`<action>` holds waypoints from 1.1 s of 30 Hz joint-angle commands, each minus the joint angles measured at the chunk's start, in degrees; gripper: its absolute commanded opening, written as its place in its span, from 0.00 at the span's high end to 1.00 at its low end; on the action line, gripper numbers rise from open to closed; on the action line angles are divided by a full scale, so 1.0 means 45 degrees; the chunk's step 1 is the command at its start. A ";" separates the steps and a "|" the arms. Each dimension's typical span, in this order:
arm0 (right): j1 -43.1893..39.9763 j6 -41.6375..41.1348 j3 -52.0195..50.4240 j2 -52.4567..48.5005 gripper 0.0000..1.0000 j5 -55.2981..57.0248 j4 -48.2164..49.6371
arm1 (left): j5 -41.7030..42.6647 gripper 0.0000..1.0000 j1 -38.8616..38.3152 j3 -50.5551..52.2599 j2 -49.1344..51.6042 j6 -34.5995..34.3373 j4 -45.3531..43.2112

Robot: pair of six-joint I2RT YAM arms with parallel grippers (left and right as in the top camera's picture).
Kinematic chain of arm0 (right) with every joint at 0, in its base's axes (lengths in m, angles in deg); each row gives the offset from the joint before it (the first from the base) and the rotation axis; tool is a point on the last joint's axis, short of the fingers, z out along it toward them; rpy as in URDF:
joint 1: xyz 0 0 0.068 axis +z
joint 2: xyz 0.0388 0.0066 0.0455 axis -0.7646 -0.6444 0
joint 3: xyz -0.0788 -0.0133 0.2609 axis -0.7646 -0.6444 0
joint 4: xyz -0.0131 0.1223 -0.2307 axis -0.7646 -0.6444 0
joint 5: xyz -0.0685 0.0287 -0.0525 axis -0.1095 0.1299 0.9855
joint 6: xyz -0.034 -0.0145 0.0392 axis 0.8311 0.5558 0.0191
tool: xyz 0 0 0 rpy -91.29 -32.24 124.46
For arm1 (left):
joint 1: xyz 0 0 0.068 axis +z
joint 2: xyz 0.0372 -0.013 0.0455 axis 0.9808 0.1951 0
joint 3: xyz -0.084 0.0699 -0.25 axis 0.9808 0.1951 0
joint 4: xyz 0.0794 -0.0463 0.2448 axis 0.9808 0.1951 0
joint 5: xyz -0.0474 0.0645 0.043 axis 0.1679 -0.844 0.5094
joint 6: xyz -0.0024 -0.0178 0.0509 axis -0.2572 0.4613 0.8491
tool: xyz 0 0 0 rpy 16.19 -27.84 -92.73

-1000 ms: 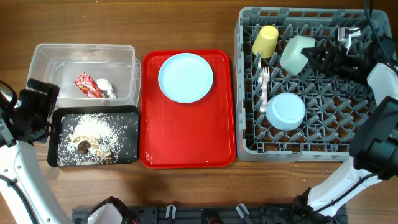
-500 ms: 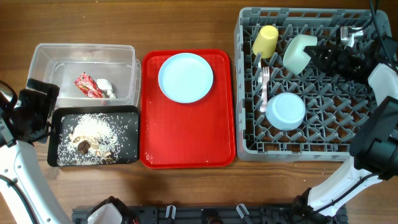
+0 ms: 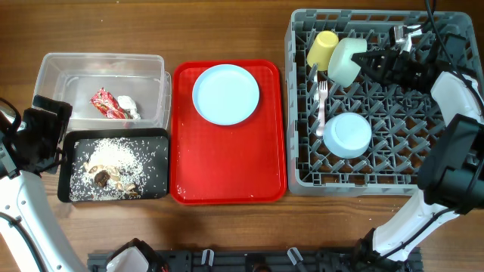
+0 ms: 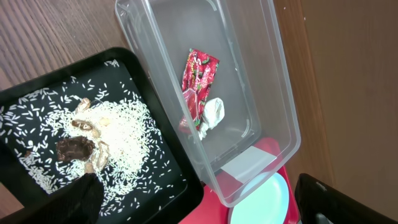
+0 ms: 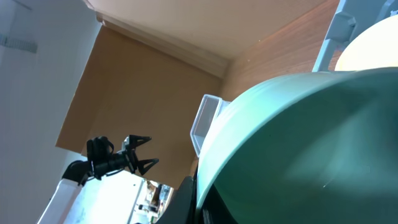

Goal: Sort waste into correct bins and load items into the dishwasher rack
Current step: 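Lower the green bowl into the rack beside the yellow cup and release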

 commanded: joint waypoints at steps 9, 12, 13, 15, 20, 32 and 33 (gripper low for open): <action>-0.0262 0.0000 -0.0044 -0.0175 0.95 0.0699 -0.0034 | 0.0015 0.00 0.0058 -0.0180 -0.0024 0.0291 0.0000; -0.0316 0.0024 -0.0044 -0.0175 0.96 0.1481 -0.0379 | 0.0015 0.00 0.0058 -0.0180 -0.0024 0.0291 0.0000; -0.0316 0.0053 -0.0044 -0.0175 0.96 0.1622 -0.0461 | 0.0015 0.00 0.0058 -0.0180 -0.0024 0.0291 -0.0005; -0.0316 0.0049 -0.0078 -0.0175 0.96 0.1651 -0.0491 | 0.0015 0.00 0.0058 -0.0180 -0.0024 0.0291 0.0000; -0.0321 0.0029 -0.0078 -0.0175 0.96 0.2841 -0.1005 | 0.0015 0.00 0.0058 -0.0180 -0.0024 0.0291 0.0000; -0.1831 0.0151 -0.0073 -0.0175 0.60 0.6363 -0.2749 | 0.0015 0.00 0.0058 -0.0180 -0.0024 0.0291 -0.0005; -0.1967 0.0141 -0.0039 -0.0175 0.54 0.6484 -0.2822 | 0.0015 0.00 0.0058 -0.0180 -0.0024 0.0291 0.0000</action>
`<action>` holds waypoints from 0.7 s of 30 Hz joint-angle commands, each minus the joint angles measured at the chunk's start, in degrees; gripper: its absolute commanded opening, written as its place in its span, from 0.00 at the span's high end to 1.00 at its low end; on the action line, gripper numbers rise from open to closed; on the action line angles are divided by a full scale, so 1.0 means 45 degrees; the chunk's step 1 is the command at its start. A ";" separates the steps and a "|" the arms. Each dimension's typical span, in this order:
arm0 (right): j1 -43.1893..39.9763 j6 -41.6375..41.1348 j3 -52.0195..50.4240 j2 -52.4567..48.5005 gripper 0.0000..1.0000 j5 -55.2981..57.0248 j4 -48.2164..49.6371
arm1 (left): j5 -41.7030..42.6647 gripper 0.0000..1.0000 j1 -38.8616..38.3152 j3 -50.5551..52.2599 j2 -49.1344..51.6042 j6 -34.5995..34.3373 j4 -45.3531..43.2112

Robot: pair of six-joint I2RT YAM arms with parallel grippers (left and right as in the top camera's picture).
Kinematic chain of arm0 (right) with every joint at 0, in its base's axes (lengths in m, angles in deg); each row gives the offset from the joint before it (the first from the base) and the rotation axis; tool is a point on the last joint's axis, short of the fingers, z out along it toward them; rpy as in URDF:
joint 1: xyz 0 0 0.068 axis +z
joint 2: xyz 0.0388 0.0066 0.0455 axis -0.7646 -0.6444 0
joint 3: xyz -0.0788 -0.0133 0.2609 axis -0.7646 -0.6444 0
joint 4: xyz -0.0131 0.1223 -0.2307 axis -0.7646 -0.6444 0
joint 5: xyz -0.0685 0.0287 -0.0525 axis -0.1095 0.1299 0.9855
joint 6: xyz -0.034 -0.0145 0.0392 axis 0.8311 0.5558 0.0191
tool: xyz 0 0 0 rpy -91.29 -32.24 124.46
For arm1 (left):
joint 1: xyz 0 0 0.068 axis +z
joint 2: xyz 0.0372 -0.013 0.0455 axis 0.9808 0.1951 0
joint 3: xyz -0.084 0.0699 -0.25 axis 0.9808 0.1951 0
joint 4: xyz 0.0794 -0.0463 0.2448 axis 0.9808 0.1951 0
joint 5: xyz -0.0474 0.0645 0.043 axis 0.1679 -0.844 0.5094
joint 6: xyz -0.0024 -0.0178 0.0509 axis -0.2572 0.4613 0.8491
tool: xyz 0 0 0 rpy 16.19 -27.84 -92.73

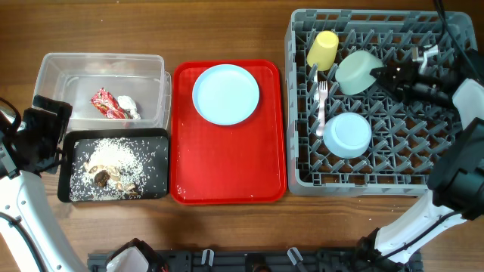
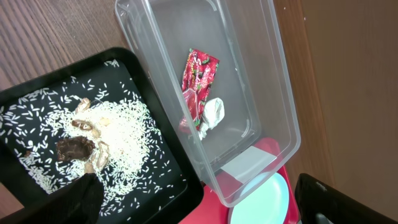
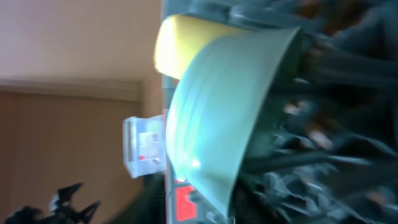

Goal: Sort waste into correct bins and load items into the dishwasher rack
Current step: 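Lower the green bowl into the rack beside the yellow cup and release, then move the right gripper to the light-blue plate on the red tray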

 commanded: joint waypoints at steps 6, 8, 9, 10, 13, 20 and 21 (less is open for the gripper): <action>-0.0908 -0.0083 0.1676 -0.0151 0.47 0.4439 -0.2074 | 0.0010 0.00 0.0058 -0.0180 -0.0024 0.0291 -0.0005; -0.0845 -0.0097 0.2487 -0.0126 0.46 0.5843 -0.2948 | 0.0010 0.00 0.0058 -0.0180 -0.0024 0.0291 -0.0005; -0.0758 -0.0092 0.3060 -0.0117 0.46 0.6547 -0.3512 | 0.0010 0.00 0.0058 -0.0180 -0.0024 0.0291 0.0000; -0.0617 -0.0073 0.3619 -0.0087 0.46 0.7014 -0.4007 | 0.0010 0.00 0.0058 -0.0180 -0.0024 0.0291 0.0000; 0.0097 0.0500 0.5095 0.0010 0.47 0.7300 -0.5144 | 0.0010 0.00 0.0058 -0.0180 -0.0024 0.0291 -0.0005; 0.3657 0.1010 0.5858 0.0194 0.77 0.7708 -0.5357 | 0.0010 0.00 0.0058 -0.0180 -0.0024 0.0291 -0.0005; 0.4347 0.1010 0.5858 0.0194 0.78 0.7791 -0.5241 | 0.0010 0.00 0.0058 -0.0180 -0.0024 0.0291 0.0000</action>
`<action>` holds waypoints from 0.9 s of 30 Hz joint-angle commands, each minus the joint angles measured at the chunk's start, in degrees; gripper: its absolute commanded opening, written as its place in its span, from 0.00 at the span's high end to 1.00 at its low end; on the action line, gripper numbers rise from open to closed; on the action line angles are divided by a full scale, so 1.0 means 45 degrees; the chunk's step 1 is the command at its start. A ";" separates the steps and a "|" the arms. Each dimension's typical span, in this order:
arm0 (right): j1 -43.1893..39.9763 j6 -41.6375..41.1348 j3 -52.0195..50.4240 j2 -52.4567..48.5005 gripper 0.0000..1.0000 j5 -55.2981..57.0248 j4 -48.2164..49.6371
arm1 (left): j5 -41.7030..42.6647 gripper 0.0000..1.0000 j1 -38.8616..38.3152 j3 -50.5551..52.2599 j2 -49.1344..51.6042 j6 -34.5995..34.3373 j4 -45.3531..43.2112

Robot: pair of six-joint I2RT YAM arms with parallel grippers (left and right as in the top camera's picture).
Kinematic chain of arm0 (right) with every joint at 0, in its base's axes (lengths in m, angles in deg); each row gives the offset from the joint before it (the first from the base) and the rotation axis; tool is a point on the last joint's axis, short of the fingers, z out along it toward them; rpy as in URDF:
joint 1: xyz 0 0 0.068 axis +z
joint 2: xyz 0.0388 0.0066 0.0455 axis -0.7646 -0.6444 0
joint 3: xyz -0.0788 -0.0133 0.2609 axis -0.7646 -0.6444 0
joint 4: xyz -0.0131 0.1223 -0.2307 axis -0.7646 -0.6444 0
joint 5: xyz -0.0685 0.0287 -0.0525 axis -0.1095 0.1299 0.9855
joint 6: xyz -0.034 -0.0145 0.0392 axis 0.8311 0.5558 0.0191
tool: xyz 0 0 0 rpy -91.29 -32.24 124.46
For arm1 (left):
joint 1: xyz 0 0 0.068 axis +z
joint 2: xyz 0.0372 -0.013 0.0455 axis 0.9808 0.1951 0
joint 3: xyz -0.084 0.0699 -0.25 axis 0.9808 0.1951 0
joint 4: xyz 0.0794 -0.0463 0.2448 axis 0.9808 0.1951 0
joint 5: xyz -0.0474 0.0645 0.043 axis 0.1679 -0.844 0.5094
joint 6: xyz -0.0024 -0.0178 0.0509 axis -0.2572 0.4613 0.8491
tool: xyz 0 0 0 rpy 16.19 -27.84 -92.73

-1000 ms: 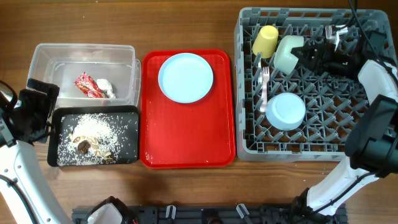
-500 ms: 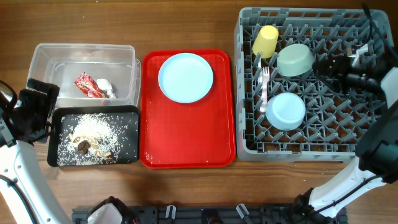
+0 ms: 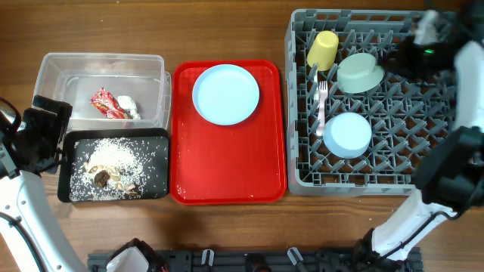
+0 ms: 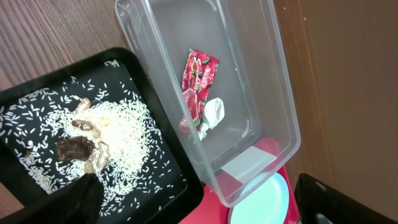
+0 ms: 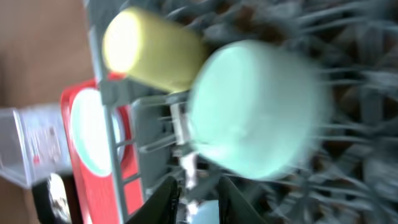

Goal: Sort waste into correct bins and load items into the dishwasher rack
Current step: 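Move the right gripper to the light-blue plate on the red tray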

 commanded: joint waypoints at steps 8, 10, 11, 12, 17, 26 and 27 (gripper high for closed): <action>0.8587 -0.0704 0.0219 0.0136 0.78 0.3803 0.1802 | 0.0015 0.00 0.0058 -0.0180 -0.0024 0.0291 0.0000; 1.0365 -0.0889 0.0029 0.0019 0.77 0.4823 0.2540 | 0.0015 0.00 0.0058 -0.0180 -0.0024 0.0291 0.0000; 1.1103 -0.0908 -0.0146 -0.0005 0.76 0.5134 0.2934 | 0.0015 0.00 0.0058 -0.0180 -0.0024 0.0291 0.0000; 1.2007 -0.1209 -0.0355 -0.0136 0.74 0.5887 0.3419 | 0.0015 0.00 0.0058 -0.0180 -0.0024 0.0291 0.0000; 1.4435 -0.1535 -0.0529 -0.1180 0.65 0.8310 0.4381 | 0.0015 0.00 0.0058 -0.0180 -0.0024 0.0291 -0.0005; 1.4401 -0.1423 -0.0529 -0.3089 0.60 0.8602 0.4940 | 0.0015 0.00 0.0058 -0.0180 -0.0024 0.0291 0.0000; 1.4294 -0.1438 -0.0529 -0.3240 0.60 0.8597 0.4959 | 0.0015 0.00 0.0058 -0.0180 -0.0024 0.0291 0.0000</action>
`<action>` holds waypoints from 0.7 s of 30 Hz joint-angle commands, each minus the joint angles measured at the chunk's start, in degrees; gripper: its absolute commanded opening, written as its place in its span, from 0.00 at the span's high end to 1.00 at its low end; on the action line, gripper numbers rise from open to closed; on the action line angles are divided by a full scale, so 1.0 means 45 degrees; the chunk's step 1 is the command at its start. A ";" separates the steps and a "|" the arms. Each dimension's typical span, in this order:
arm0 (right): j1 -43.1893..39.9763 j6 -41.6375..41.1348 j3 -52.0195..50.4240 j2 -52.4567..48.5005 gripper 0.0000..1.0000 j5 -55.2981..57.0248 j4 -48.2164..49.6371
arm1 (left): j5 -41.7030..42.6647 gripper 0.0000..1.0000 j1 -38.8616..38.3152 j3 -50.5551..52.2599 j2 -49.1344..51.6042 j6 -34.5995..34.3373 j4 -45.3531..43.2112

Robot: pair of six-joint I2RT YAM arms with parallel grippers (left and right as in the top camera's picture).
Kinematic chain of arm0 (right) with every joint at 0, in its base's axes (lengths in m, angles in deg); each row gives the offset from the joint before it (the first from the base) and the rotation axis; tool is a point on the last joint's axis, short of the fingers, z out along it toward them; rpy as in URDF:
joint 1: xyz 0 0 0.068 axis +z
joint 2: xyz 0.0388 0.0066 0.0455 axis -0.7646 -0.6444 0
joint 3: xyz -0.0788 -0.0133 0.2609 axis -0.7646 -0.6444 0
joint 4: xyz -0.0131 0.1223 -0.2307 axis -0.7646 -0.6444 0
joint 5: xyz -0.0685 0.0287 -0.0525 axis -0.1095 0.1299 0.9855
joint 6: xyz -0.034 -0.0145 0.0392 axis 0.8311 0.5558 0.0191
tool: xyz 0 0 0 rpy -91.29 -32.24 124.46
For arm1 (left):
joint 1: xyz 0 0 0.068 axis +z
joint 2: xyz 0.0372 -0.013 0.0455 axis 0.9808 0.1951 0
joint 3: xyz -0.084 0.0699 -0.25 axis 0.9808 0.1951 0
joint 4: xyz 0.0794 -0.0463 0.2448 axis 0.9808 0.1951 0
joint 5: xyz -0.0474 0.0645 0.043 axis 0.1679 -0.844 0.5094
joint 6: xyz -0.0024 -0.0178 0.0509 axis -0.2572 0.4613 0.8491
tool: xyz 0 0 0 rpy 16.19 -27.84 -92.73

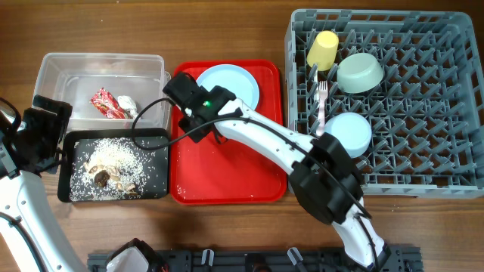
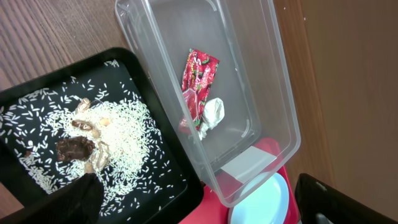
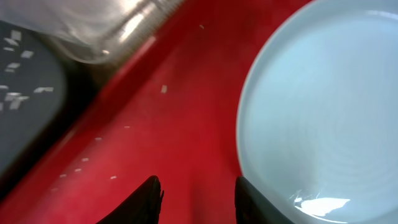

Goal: Sort waste into correct bins and load items into the dishwasher rack
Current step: 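Move the right gripper to the light-blue plate on the red tray, then grasp the edge of the light-blue plate with the right gripper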

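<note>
A pale blue plate (image 1: 242,81) lies at the back of the red tray (image 1: 227,177). My right gripper (image 1: 183,85) hovers low over the tray's back left corner, just left of the plate (image 3: 311,106). It is open (image 3: 202,198), with bare red tray between its fingers. In the grey dishwasher rack (image 1: 423,151) sit a yellow cup (image 1: 323,48), a green bowl (image 1: 360,72) upside down, a white fork (image 1: 321,102) and a blue bowl (image 1: 348,134). My left gripper (image 1: 41,132) rests at the table's left edge, open and empty (image 2: 199,214).
A clear bin (image 1: 68,68) at the back left holds a red wrapper (image 1: 106,104) and a crumpled white scrap (image 2: 211,113). In front of it a black tray (image 1: 155,185) carries scattered rice and brown food scraps (image 2: 78,148). My right arm stretches across the red tray.
My right gripper was at the rack's far back edge, right of the green bowl; now it is over the red tray's back left corner beside the plate. The left arm has not moved.
My right gripper held the green bowl over the back of the rack. Then the bowl sat lower, beside the yellow cup, with the gripper still at it. Then the bowl lay upside down in the rack and the gripper was clear. Now the gripper is at the plate.
</note>
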 commanded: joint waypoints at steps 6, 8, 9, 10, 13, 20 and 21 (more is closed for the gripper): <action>-0.0835 -0.0131 -0.0117 -0.1277 0.61 0.0141 0.0151 | 0.0015 0.00 0.0058 -0.0180 -0.0024 0.0291 -0.0005; -0.0908 -0.0136 -0.0117 -0.1413 0.62 0.0141 0.0214 | 0.0010 0.00 0.0058 -0.0180 -0.0024 0.0291 0.0000; -0.0918 -0.0136 -0.0126 -0.1447 0.62 0.0141 0.0228 | 0.0015 0.00 0.0058 -0.0180 -0.0024 0.0291 0.0000; -0.0918 -0.0141 -0.0126 -0.1457 0.65 0.0141 0.0219 | 0.0015 0.00 0.0058 -0.0180 -0.0024 0.0291 0.0000; -0.0918 -0.0146 -0.0131 -0.1457 0.72 -0.0024 0.0102 | 0.0015 0.00 0.0058 -0.0180 -0.0024 0.0291 0.0000; -0.0913 -0.0180 -0.0151 -0.1457 0.81 -0.0253 -0.0452 | 0.0015 0.00 0.0058 -0.0180 -0.0024 0.0291 0.0000; -0.0913 -0.0175 -0.0151 -0.1457 0.81 -0.0253 -0.0486 | 0.0015 0.00 0.0058 -0.0180 -0.0024 0.0291 0.0000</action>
